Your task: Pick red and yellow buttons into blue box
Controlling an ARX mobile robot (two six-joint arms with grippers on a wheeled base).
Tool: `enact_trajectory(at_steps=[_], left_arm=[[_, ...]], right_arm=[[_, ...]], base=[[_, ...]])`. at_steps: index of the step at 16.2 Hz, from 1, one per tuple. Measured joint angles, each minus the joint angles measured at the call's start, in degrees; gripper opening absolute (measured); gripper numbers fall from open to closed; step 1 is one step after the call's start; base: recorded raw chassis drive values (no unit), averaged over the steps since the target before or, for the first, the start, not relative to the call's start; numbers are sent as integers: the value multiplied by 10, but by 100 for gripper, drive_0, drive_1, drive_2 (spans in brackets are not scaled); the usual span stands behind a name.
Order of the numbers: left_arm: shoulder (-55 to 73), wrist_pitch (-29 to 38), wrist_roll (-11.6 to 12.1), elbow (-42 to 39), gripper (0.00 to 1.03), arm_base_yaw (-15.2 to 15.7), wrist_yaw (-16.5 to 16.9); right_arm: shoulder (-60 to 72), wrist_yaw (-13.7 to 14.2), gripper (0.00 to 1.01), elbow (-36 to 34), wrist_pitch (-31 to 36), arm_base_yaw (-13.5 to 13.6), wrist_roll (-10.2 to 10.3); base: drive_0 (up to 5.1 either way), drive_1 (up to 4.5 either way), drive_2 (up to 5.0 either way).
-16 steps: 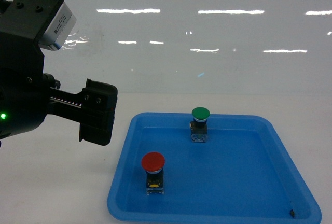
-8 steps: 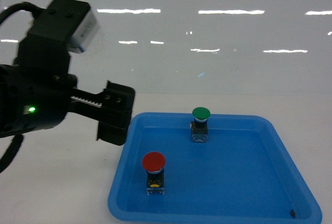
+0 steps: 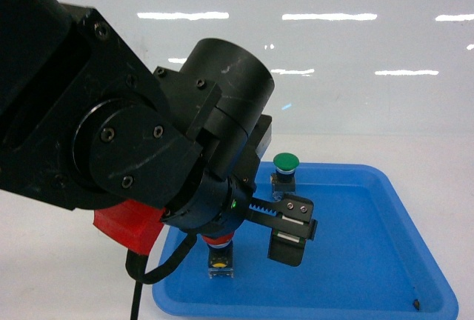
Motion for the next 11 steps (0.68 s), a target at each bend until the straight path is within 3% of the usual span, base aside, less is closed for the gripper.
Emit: enact_trajectory(at_steps=[4,11], left_arm=[[28,24,-23,-16,98,3,-20],[60,48,-46,-17,98,23,-12]], right_arm=[[0,0,35,0,0,0,0],[0,0,35,0,0,0,0]], base=[[0,0,0],[0,0,0]])
